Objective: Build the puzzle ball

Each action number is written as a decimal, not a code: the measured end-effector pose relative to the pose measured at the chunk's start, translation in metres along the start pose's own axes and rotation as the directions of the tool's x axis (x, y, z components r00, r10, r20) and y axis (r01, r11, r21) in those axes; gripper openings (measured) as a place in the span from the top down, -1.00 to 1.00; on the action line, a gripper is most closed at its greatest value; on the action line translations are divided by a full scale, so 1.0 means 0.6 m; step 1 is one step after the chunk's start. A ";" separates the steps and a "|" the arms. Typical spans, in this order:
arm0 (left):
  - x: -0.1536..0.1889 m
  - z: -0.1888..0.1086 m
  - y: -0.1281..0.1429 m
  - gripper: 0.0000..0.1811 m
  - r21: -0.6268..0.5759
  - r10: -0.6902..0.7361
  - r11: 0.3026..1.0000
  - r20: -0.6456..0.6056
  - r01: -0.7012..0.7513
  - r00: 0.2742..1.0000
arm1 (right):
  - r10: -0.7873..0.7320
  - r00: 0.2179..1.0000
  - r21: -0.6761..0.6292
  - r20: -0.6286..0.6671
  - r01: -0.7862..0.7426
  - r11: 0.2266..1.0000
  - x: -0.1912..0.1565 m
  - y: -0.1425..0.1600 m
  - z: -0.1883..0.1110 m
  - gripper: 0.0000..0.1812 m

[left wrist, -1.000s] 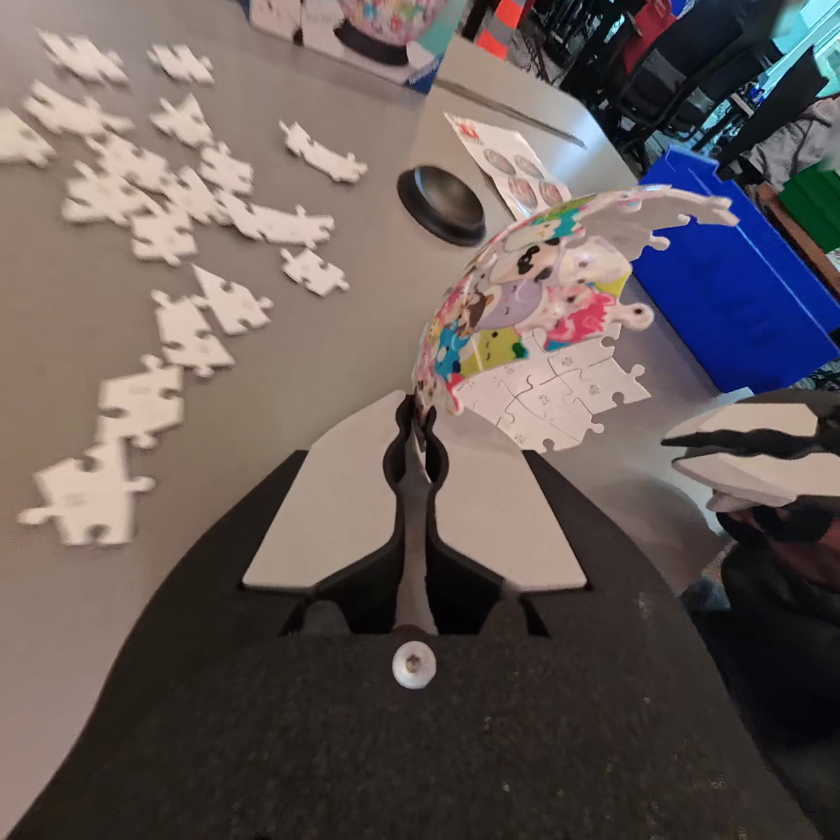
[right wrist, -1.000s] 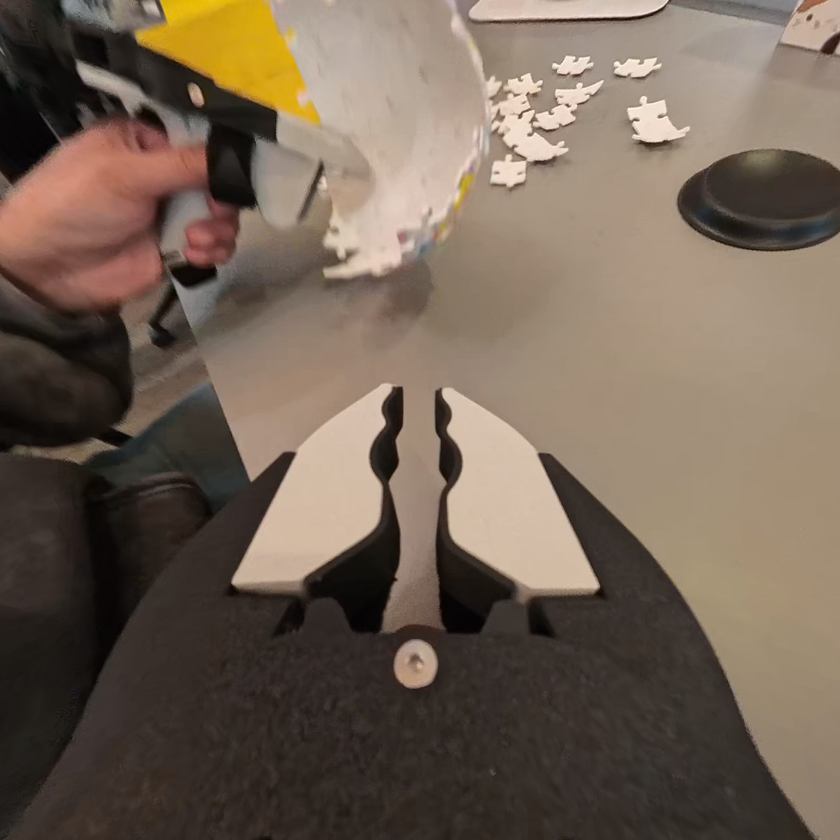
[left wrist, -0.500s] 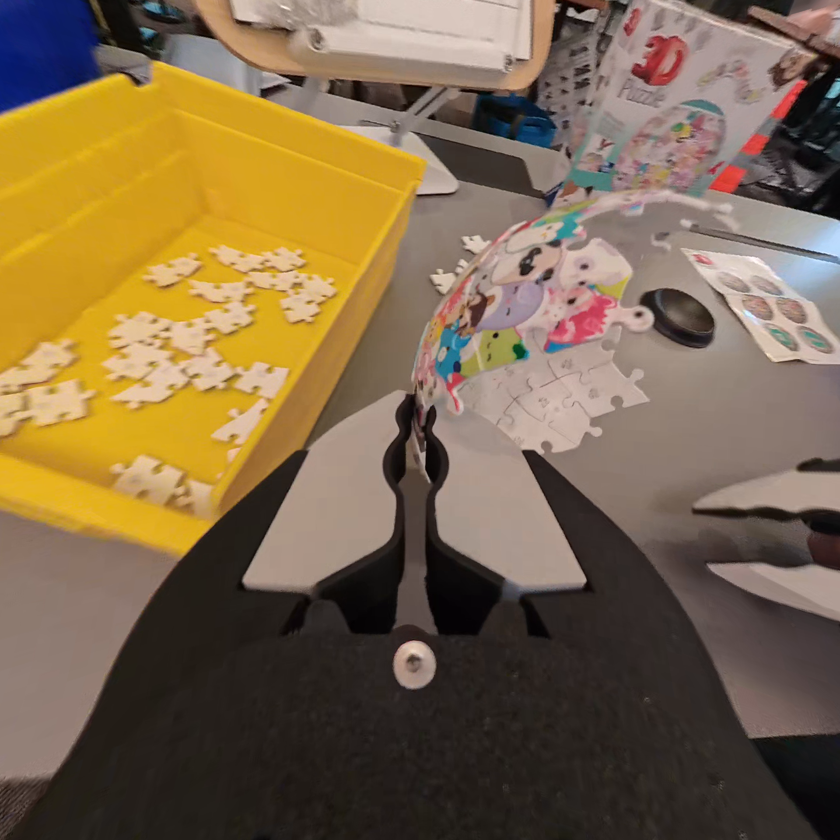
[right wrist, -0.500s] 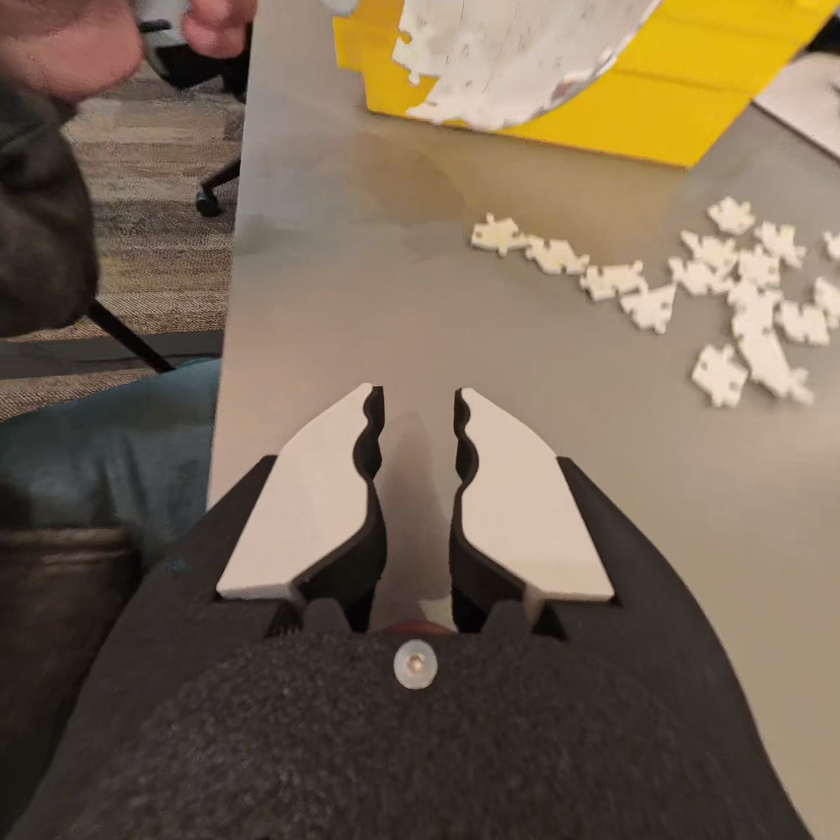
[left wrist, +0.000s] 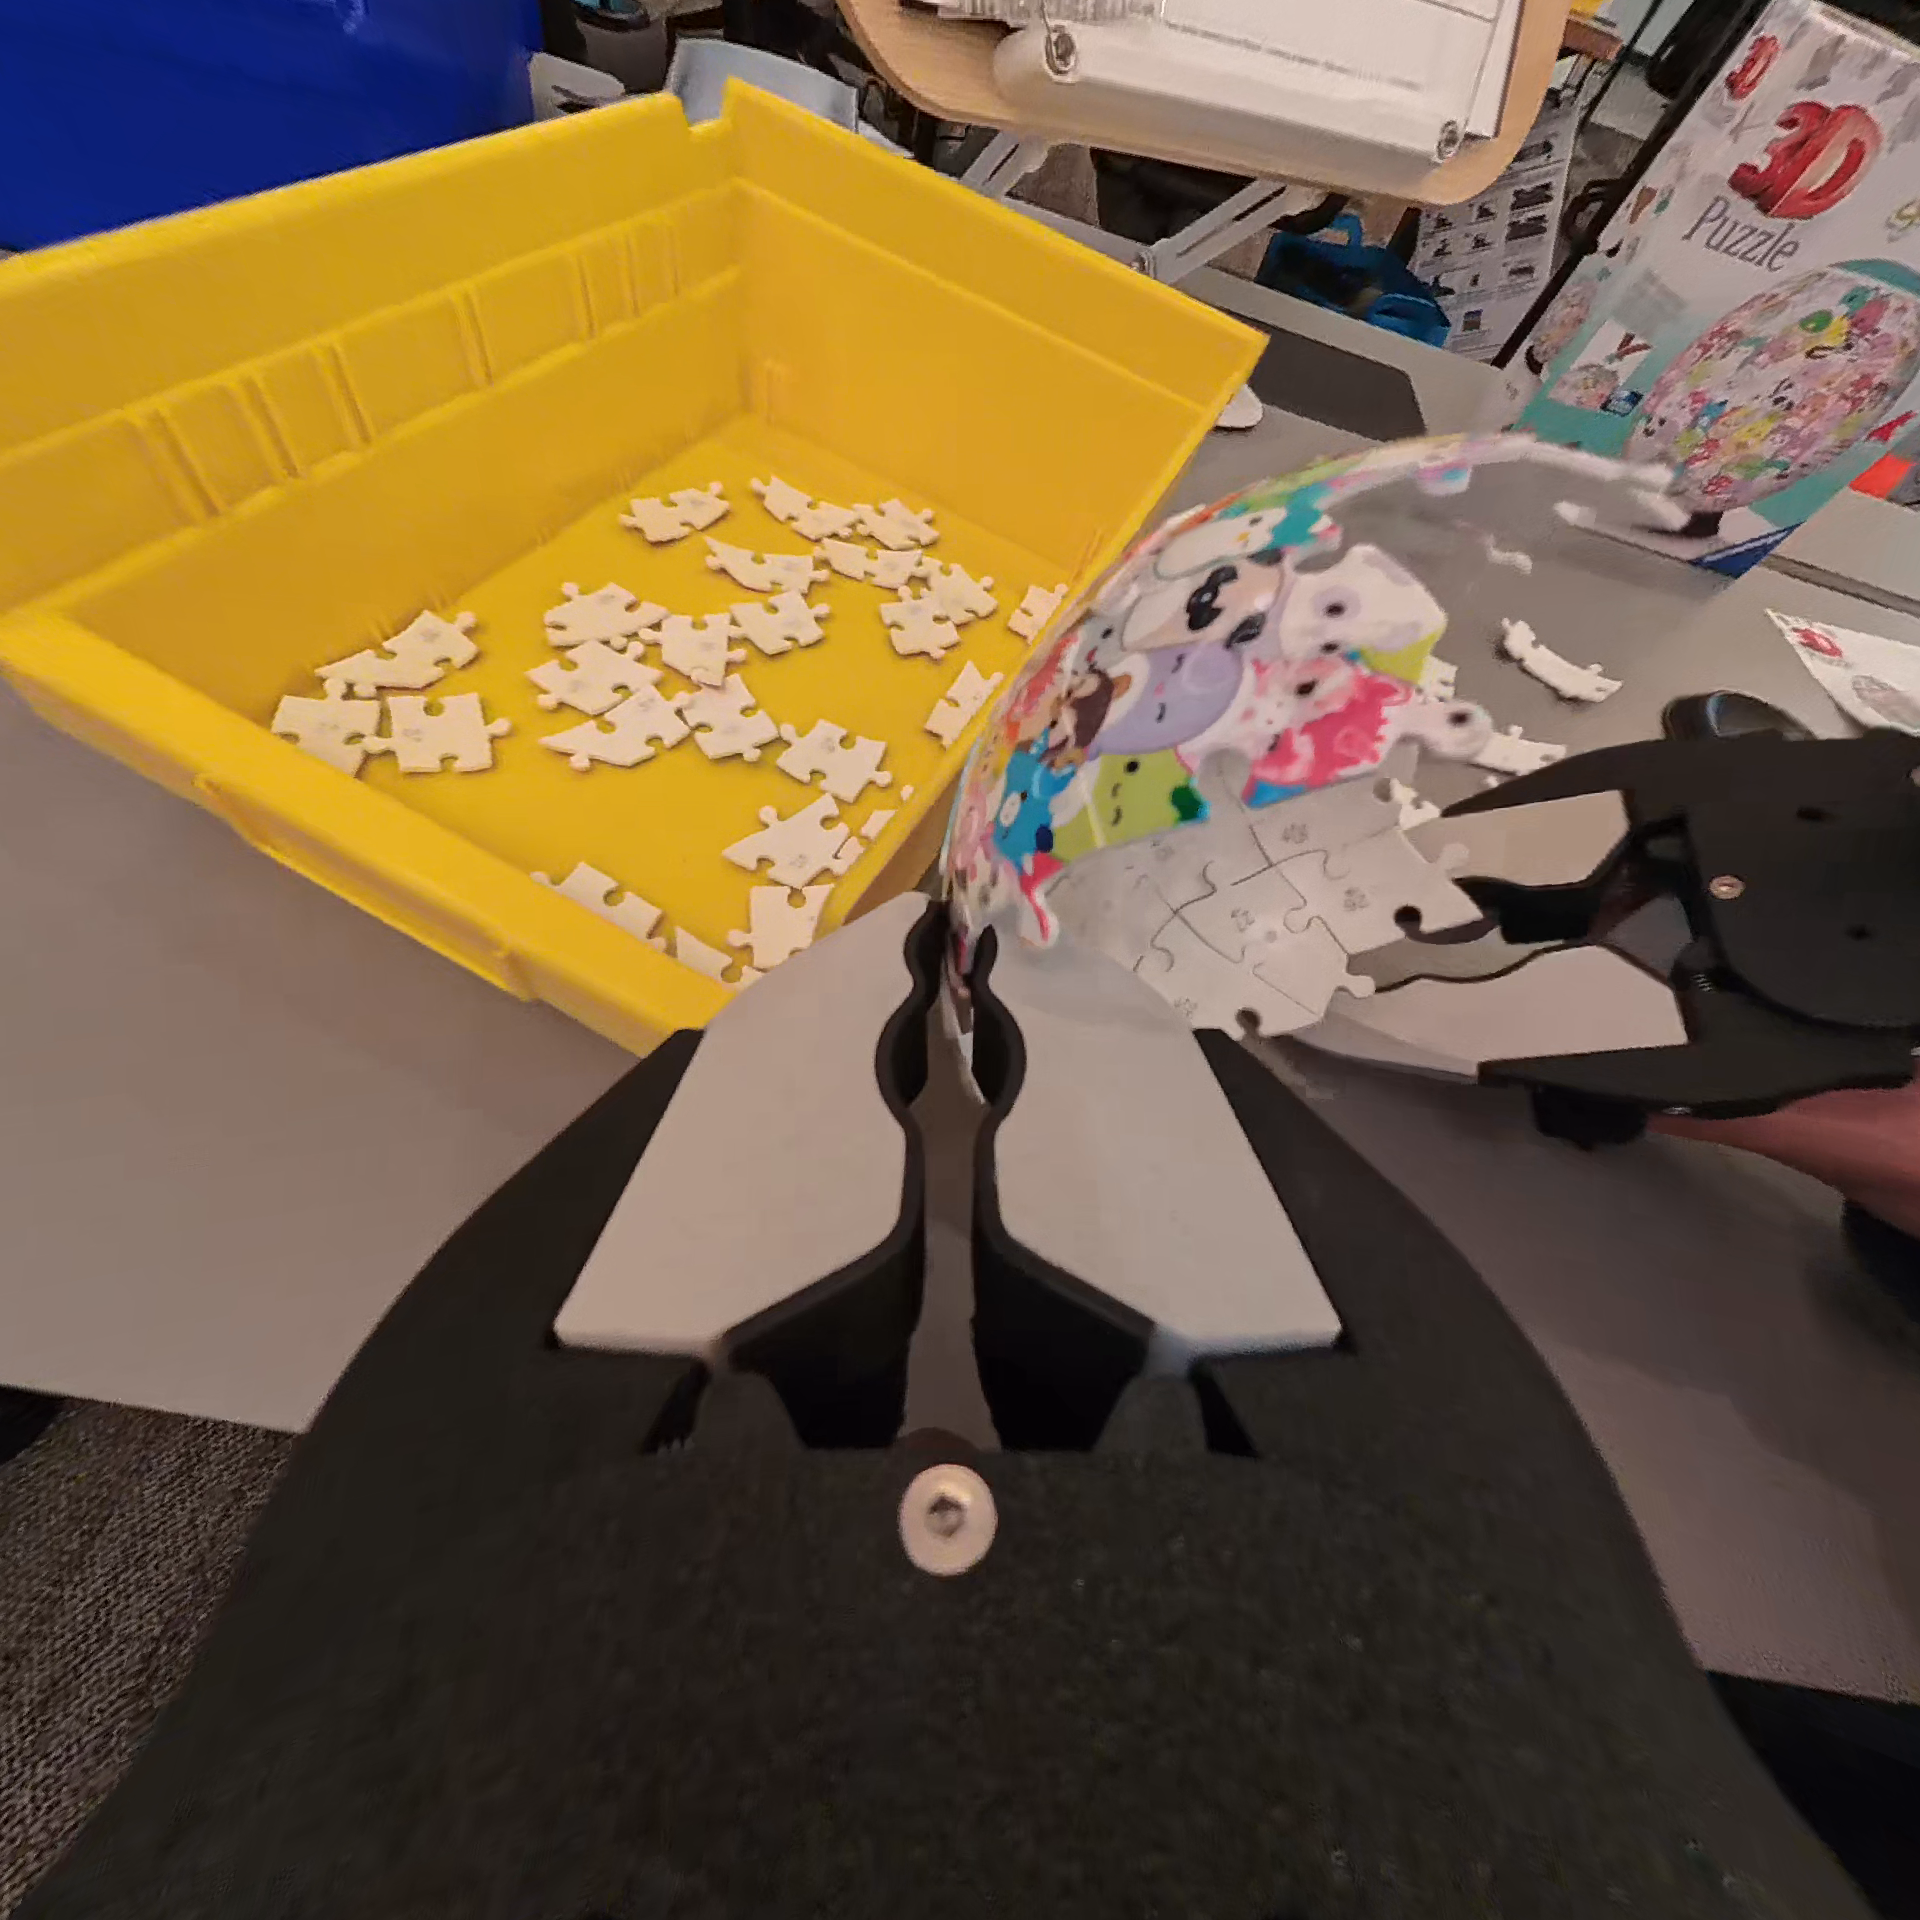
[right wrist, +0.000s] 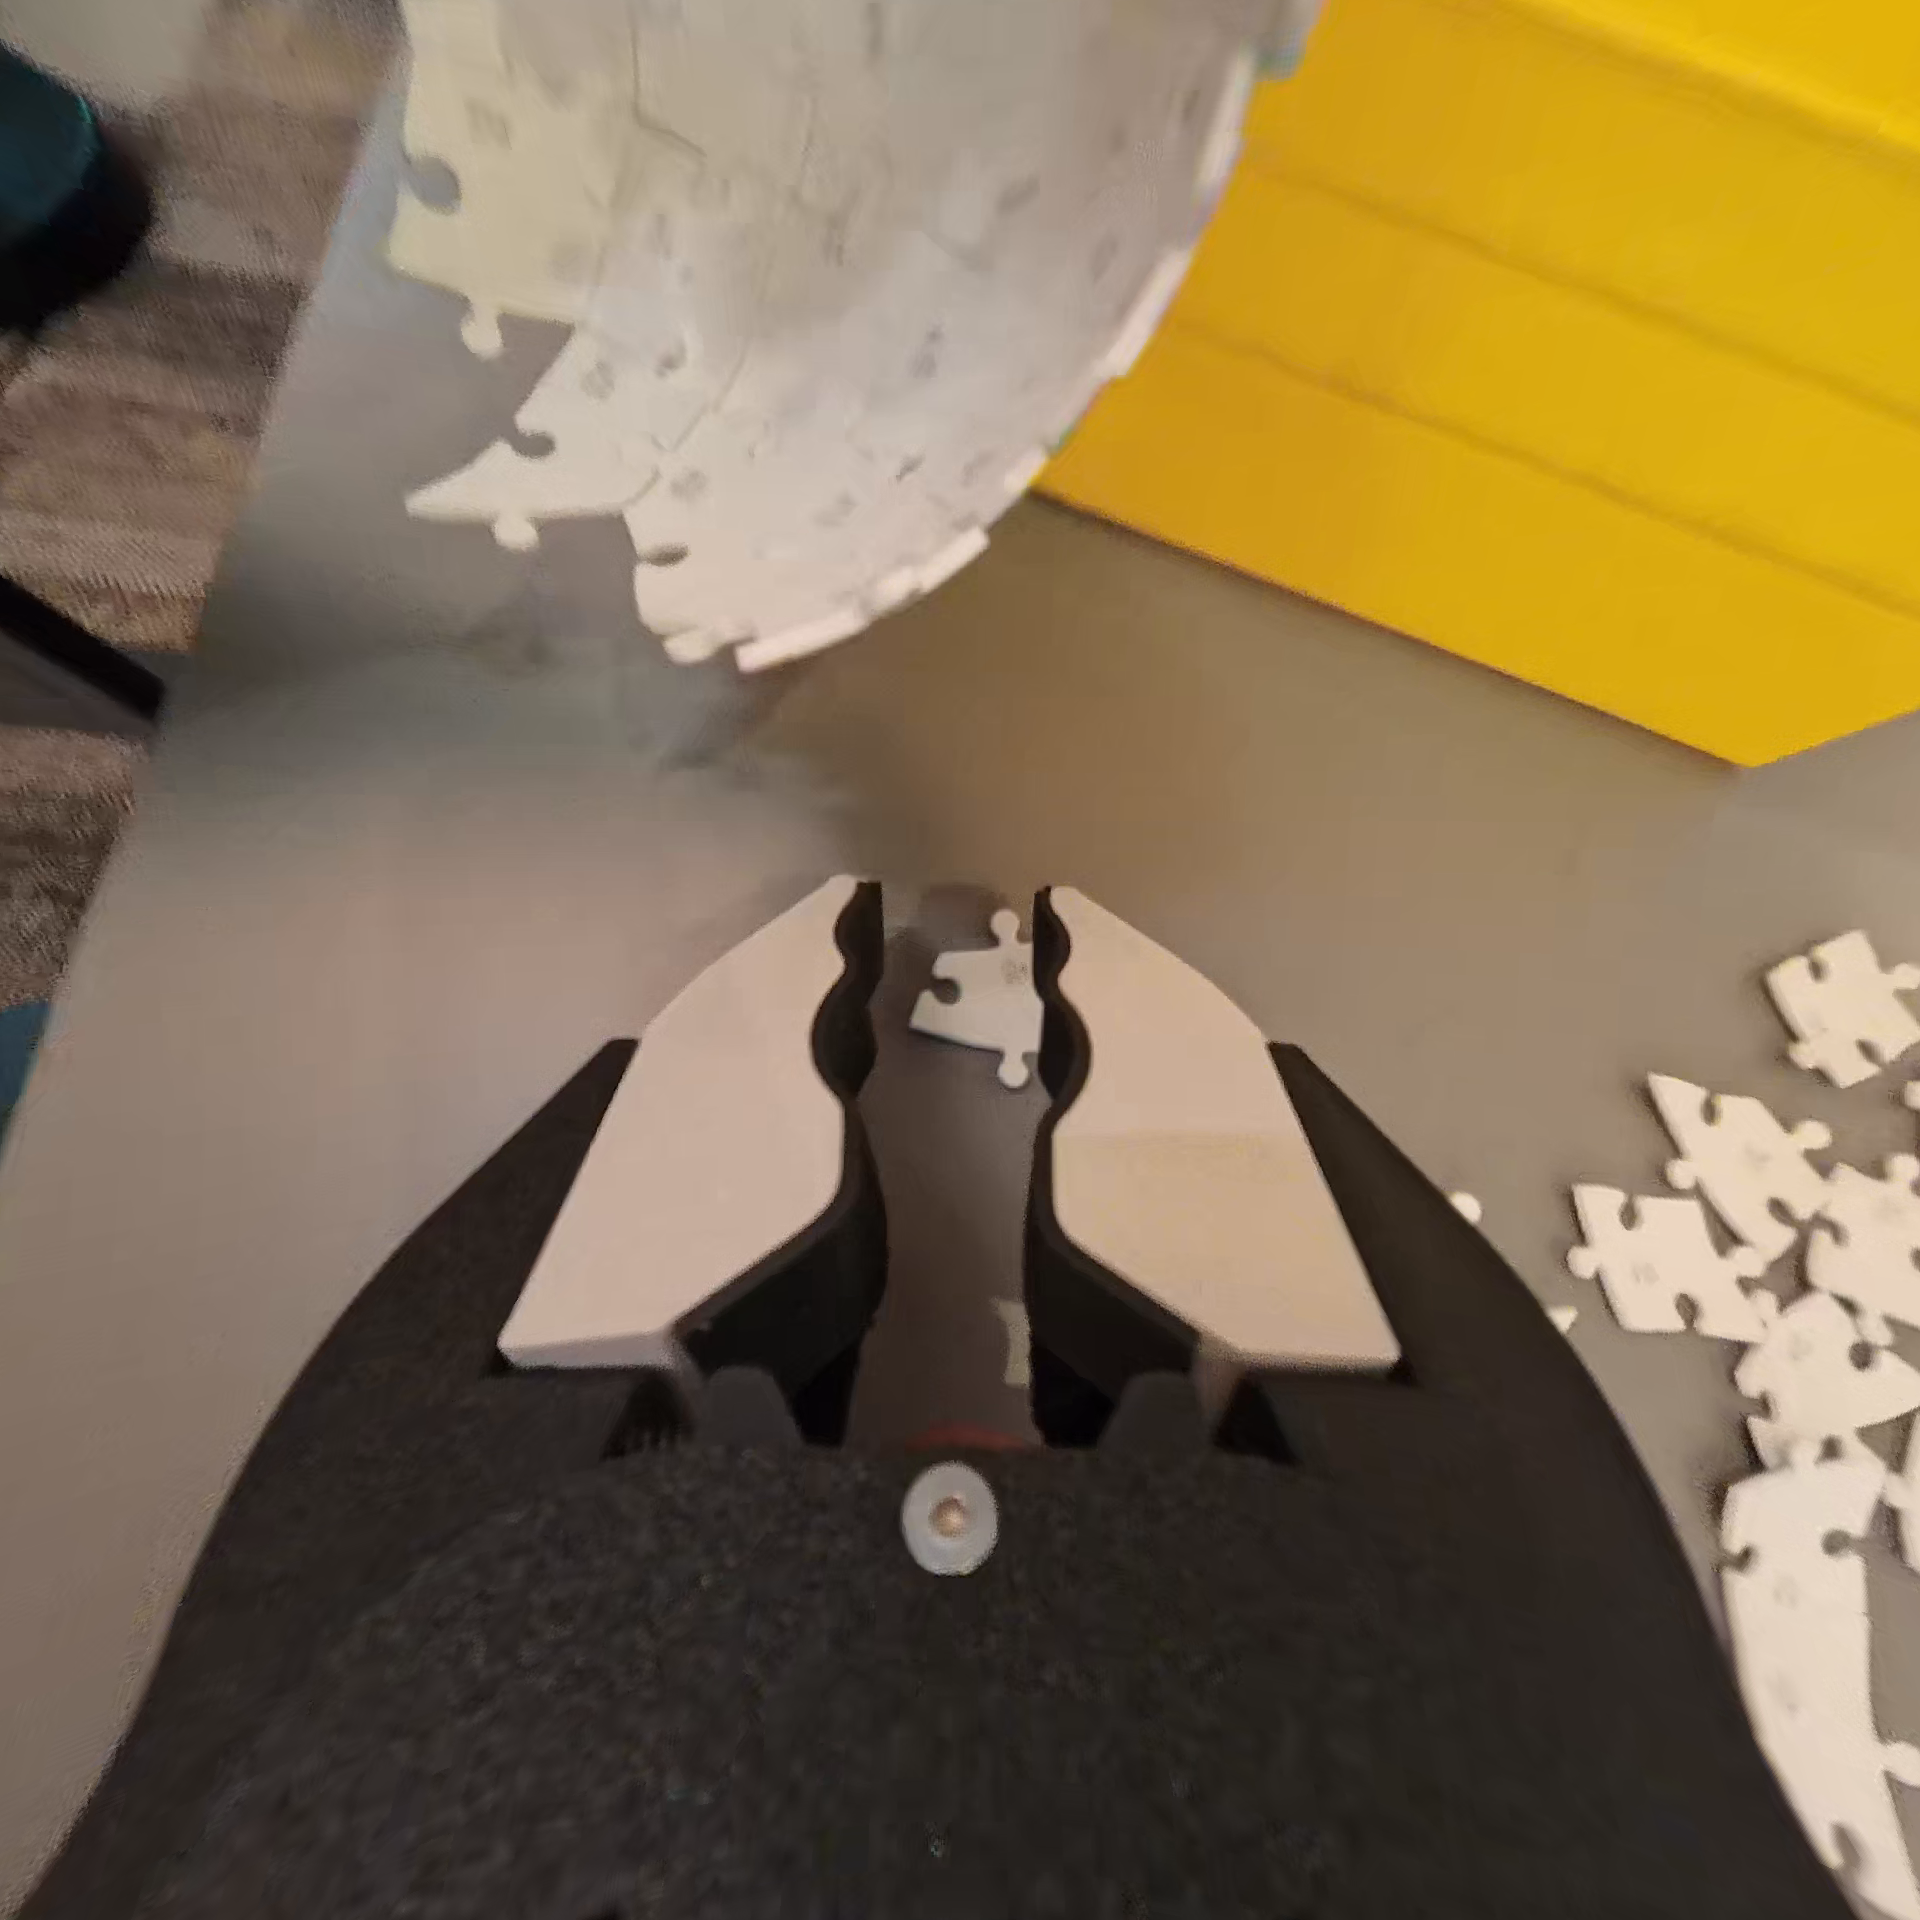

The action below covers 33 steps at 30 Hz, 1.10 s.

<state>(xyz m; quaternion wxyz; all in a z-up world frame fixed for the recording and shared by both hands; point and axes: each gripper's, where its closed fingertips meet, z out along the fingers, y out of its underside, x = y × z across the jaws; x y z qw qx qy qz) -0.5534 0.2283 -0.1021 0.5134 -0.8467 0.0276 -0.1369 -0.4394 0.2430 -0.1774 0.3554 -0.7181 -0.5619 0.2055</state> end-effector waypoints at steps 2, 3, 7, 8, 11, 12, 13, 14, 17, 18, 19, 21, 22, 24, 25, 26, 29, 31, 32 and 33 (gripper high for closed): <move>-0.001 0.002 0.003 0.98 -0.004 0.001 1.000 -0.009 -0.001 1.000 | -0.029 1.000 -0.089 0.010 0.030 0.996 0.001 0.018 0.011 0.70; 0.001 0.002 0.004 0.98 -0.003 -0.008 1.000 -0.021 0.008 1.000 | -0.037 0.999 -0.101 0.033 0.041 0.994 -0.005 0.024 0.012 0.73; 0.012 0.004 0.012 0.98 -0.013 -0.024 1.000 -0.056 0.024 0.998 | -0.080 0.987 -0.091 0.140 0.094 0.991 -0.042 0.042 -0.016 0.81; 0.015 0.006 0.015 0.98 -0.019 -0.021 1.000 -0.058 0.020 0.998 | -0.107 0.982 -0.099 0.153 0.123 0.987 -0.051 0.052 -0.028 0.83; 0.034 0.011 0.020 0.98 -0.030 -0.009 1.000 -0.079 0.007 0.997 | -0.174 0.974 -0.117 0.147 0.191 0.975 -0.075 0.082 -0.063 0.85; 0.043 0.014 0.022 0.98 -0.034 -0.001 0.999 -0.085 -0.002 0.996 | -0.179 0.974 -0.117 0.136 0.195 0.974 -0.083 0.089 -0.073 0.85; 0.054 0.018 0.025 0.98 -0.040 0.008 0.999 -0.091 -0.012 0.996 | -0.178 0.976 -0.112 0.127 0.192 0.975 -0.091 0.095 -0.081 0.86; 0.064 0.021 0.028 0.98 -0.047 0.015 0.999 -0.097 -0.019 0.995 | -0.176 0.977 -0.106 0.124 0.189 0.976 -0.099 0.100 -0.088 0.87; 0.097 0.030 0.035 0.98 -0.057 0.018 0.998 -0.111 -0.025 0.994 | -0.129 0.985 -0.102 0.118 0.141 0.985 -0.121 0.113 -0.106 0.84; 0.109 0.033 0.037 0.98 -0.058 0.020 0.998 -0.122 -0.027 0.992 | -0.113 0.986 -0.101 0.123 0.126 0.987 -0.131 0.117 -0.113 0.84; 0.122 0.036 0.038 0.98 -0.057 0.025 0.998 -0.132 -0.033 0.991 | -0.102 0.988 -0.105 0.117 0.114 0.988 -0.139 0.122 -0.119 0.83; 0.146 0.044 0.042 0.98 -0.053 0.042 0.997 -0.153 -0.050 0.987 | -0.070 0.992 -0.112 0.107 0.082 0.990 -0.158 0.131 -0.132 0.82; 0.159 0.049 0.044 0.98 -0.052 0.042 0.997 -0.173 -0.051 0.984 | -0.047 0.994 -0.116 0.100 0.058 0.992 -0.167 0.135 -0.139 0.82; 0.187 0.060 0.049 0.98 -0.049 0.026 0.998 -0.229 -0.038 0.973 | 0.012 0.997 -0.107 0.079 -0.003 0.994 -0.183 0.143 -0.151 0.81; 0.200 0.066 0.053 0.98 -0.048 0.023 0.998 -0.257 -0.036 0.966 | 0.041 0.997 -0.095 0.066 -0.034 0.995 -0.188 0.145 -0.155 0.79; 0.210 0.072 0.058 0.98 -0.052 0.027 0.998 -0.273 -0.043 0.962 | 0.072 0.996 -0.082 0.049 -0.068 0.994 -0.191 0.148 -0.159 0.79; 0.239 0.088 0.080 0.98 -0.066 0.065 0.994 -0.305 -0.089 0.950 | 0.157 0.987 -0.063 0.015 -0.156 0.986 -0.190 0.151 -0.164 0.77; 0.257 0.097 0.095 0.98 -0.087 0.089 0.989 -0.322 -0.123 0.942 | 0.181 0.983 -0.042 -0.021 -0.181 0.983 -0.183 0.144 -0.173 0.74; 0.264 0.098 0.099 0.98 -0.095 0.106 0.985 -0.322 -0.143 0.941 | 0.163 0.986 -0.011 -0.040 -0.163 0.987 -0.177 0.136 -0.182 0.74; 0.269 0.098 0.101 0.98 -0.091 0.124 0.983 -0.312 -0.160 0.942 | 0.141 0.987 0.016 -0.076 -0.141 0.990 -0.166 0.130 -0.196 0.75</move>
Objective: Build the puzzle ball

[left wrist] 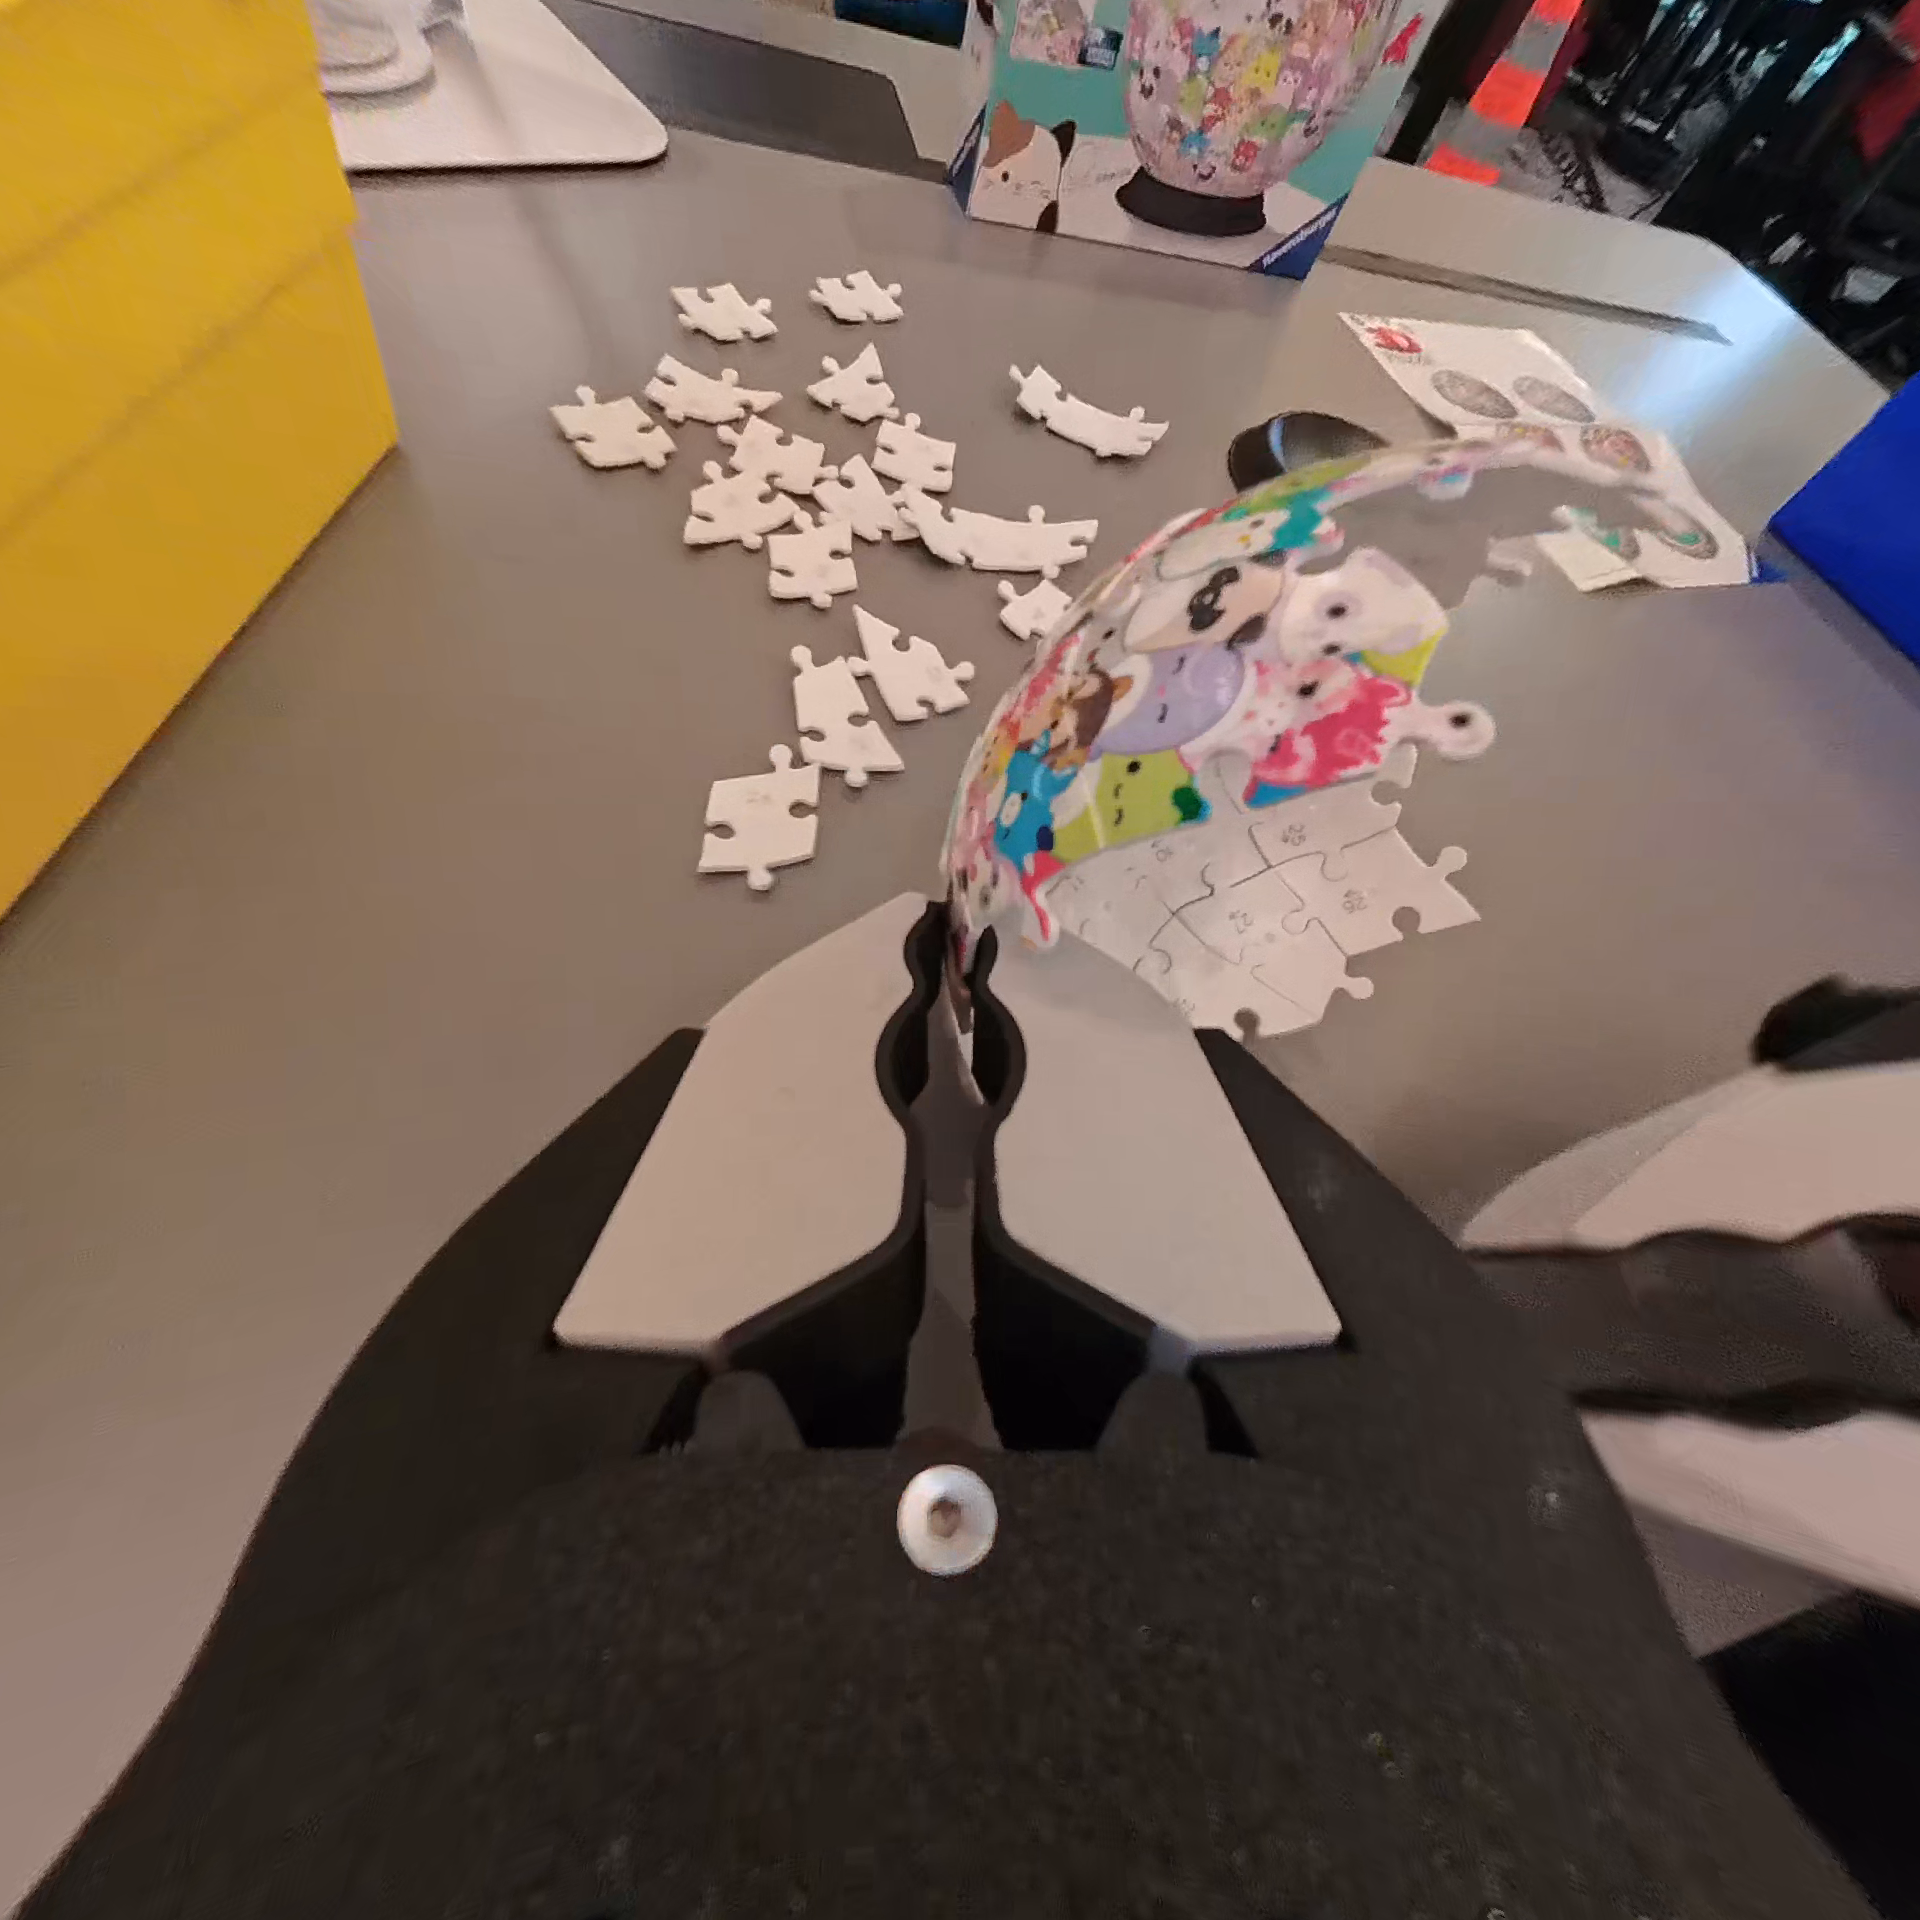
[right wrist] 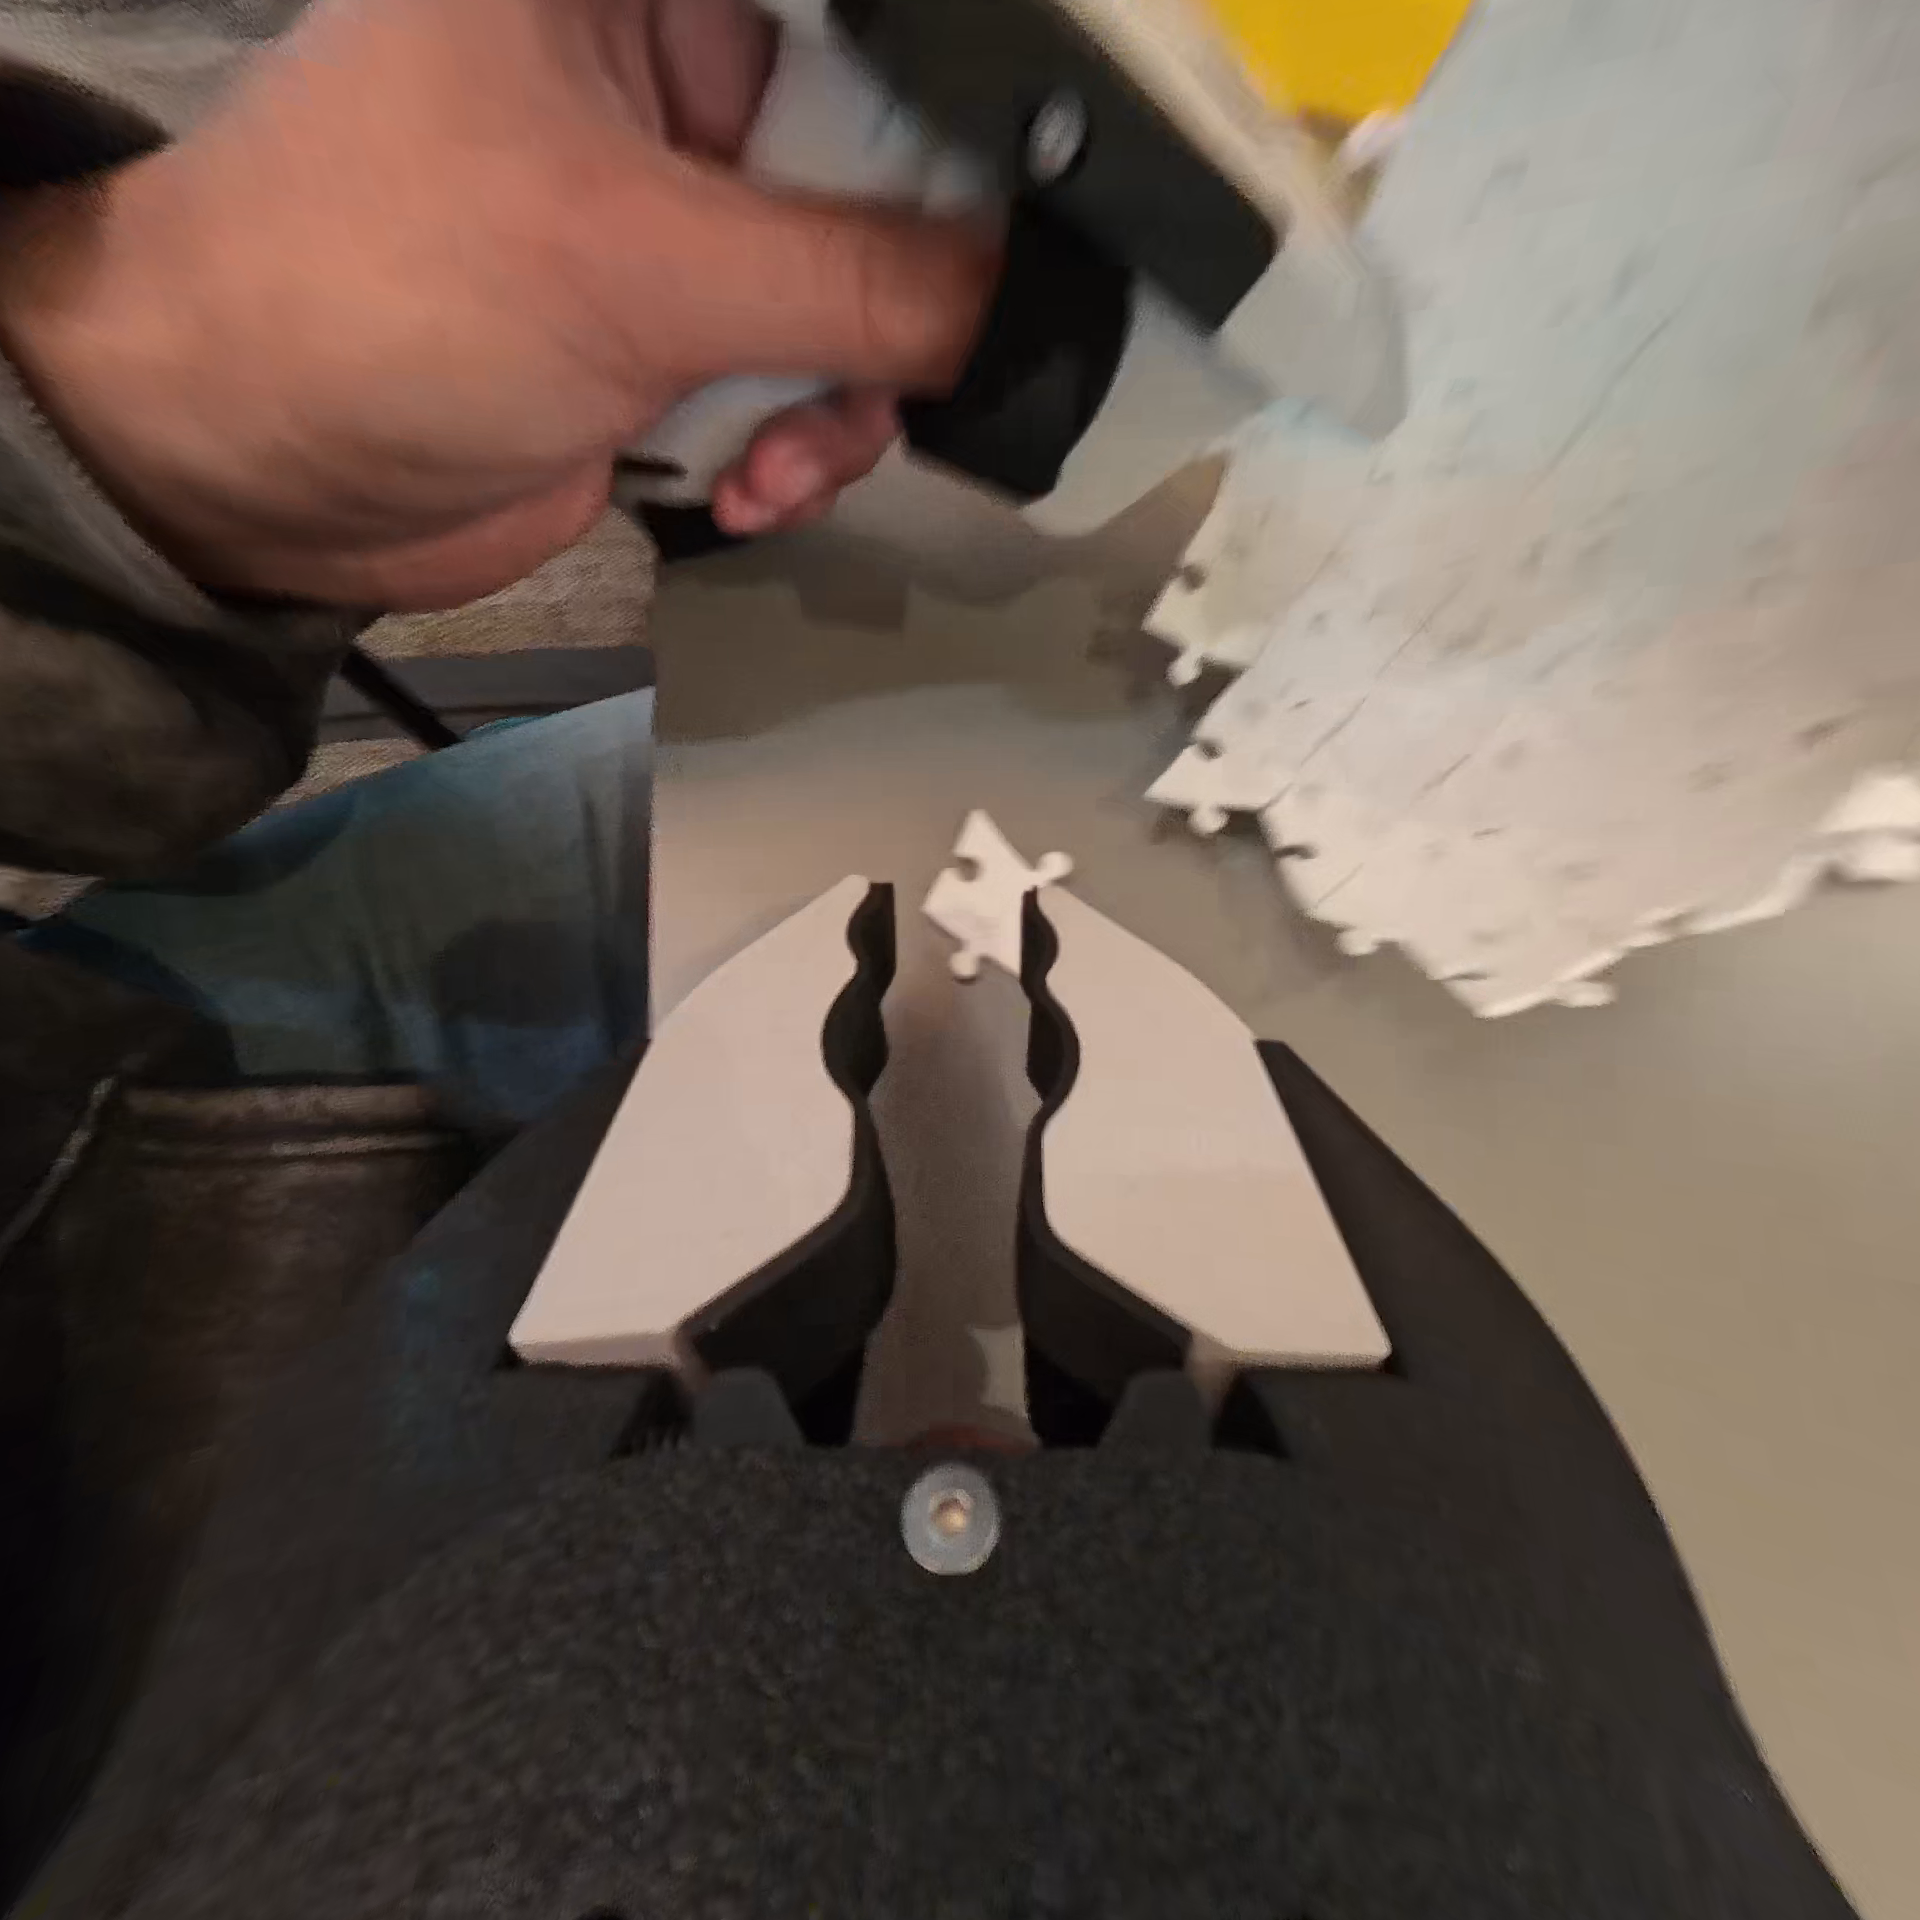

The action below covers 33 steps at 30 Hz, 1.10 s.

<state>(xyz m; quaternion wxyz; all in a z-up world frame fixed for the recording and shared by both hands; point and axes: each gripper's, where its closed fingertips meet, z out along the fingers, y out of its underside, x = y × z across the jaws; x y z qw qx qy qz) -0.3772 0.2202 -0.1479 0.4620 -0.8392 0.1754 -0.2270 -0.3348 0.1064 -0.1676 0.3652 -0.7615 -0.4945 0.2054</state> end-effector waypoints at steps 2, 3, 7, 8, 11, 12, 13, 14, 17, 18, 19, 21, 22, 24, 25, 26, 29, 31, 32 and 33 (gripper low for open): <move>0.012 0.000 0.004 0.98 -0.011 0.001 1.000 0.007 -0.001 1.000 | -0.015 0.998 0.038 -0.067 0.018 0.999 0.028 -0.012 -0.027 0.77; 0.018 -0.003 0.009 0.98 -0.025 -0.009 1.000 0.012 0.010 1.000 | -0.010 0.999 0.049 -0.050 0.012 0.999 0.031 -0.012 -0.035 0.79; 0.030 -0.022 0.017 0.98 -0.040 0.055 0.998 0.076 -0.052 0.996 | -0.036 0.994 -0.004 0.105 0.037 0.999 -0.003 0.021 -0.021 0.82; 0.027 -0.029 0.014 0.98 -0.033 0.084 0.996 0.106 -0.081 0.991 | -0.064 0.991 -0.005 0.120 0.065 0.998 -0.013 0.025 -0.013 0.79; 0.015 -0.049 0.004 0.98 -0.007 0.106 0.994 0.157 -0.106 0.982 | -0.135 0.989 -0.067 0.067 0.139 0.988 -0.014 0.038 0.007 0.77; 0.012 -0.052 0.005 0.98 -0.007 0.100 0.995 0.163 -0.100 0.982 | -0.142 0.988 -0.083 0.056 0.146 0.986 -0.014 0.040 0.011 0.77; 0.011 -0.054 0.006 0.98 -0.011 0.093 0.996 0.164 -0.093 0.982 | -0.139 0.989 -0.092 0.055 0.144 0.985 -0.016 0.042 0.014 0.77; 0.011 -0.056 0.007 0.98 -0.012 0.091 0.996 0.167 -0.090 0.982 | -0.127 0.989 -0.096 0.073 0.134 0.986 -0.022 0.042 0.015 0.78; 0.006 -0.063 0.004 0.98 -0.005 0.100 0.995 0.182 -0.101 0.978 | -0.115 0.987 -0.089 0.115 0.126 0.988 -0.042 0.037 0.016 0.78; 0.004 -0.065 0.003 0.98 -0.004 0.102 0.995 0.183 -0.103 0.978 | -0.125 0.986 -0.081 0.112 0.134 0.988 -0.045 0.033 0.016 0.78; 0.000 -0.067 0.003 0.98 -0.004 0.102 0.995 0.187 -0.103 0.977 | -0.134 0.986 -0.077 0.101 0.142 0.987 -0.044 0.030 0.015 0.78; -0.007 -0.071 0.002 0.98 -0.001 0.098 0.995 0.196 -0.100 0.976 | -0.140 0.988 -0.080 0.068 0.145 0.986 -0.032 0.026 0.012 0.78; -0.011 -0.073 0.002 0.98 -0.002 0.096 0.995 0.200 -0.098 0.975 | -0.131 0.990 -0.082 0.046 0.134 0.988 -0.021 0.025 0.010 0.78; -0.018 -0.075 0.006 0.98 -0.009 0.089 0.996 0.204 -0.090 0.975 | -0.084 0.996 -0.089 0.033 0.086 0.992 -0.004 0.028 0.010 0.78; -0.021 -0.075 0.008 0.98 -0.012 0.083 0.997 0.202 -0.083 0.976 | -0.060 0.998 -0.098 0.034 0.063 0.993 0.002 0.031 0.013 0.77; -0.024 -0.076 0.009 0.98 -0.012 0.076 0.997 0.200 -0.075 0.977 | -0.044 0.998 -0.109 0.044 0.049 0.993 0.003 0.035 0.016 0.77; -0.028 -0.077 0.013 0.98 -0.016 0.059 0.998 0.188 -0.057 0.980 | -0.042 0.997 -0.117 0.058 0.049 0.992 -0.005 0.037 0.022 0.77; -0.030 -0.079 0.015 0.98 -0.017 0.056 0.998 0.188 -0.054 0.981 | -0.051 0.997 -0.122 0.064 0.059 0.991 -0.014 0.035 0.024 0.77; -0.030 -0.080 0.014 0.98 -0.015 0.056 0.998 0.188 -0.054 0.981 | -0.054 0.996 -0.115 0.074 0.062 0.991 -0.021 0.033 0.024 0.77; -0.029 -0.081 0.013 0.98 -0.013 0.056 0.998 0.185 -0.055 0.981 | -0.055 0.995 -0.106 0.084 0.064 0.992 -0.027 0.029 0.023 0.77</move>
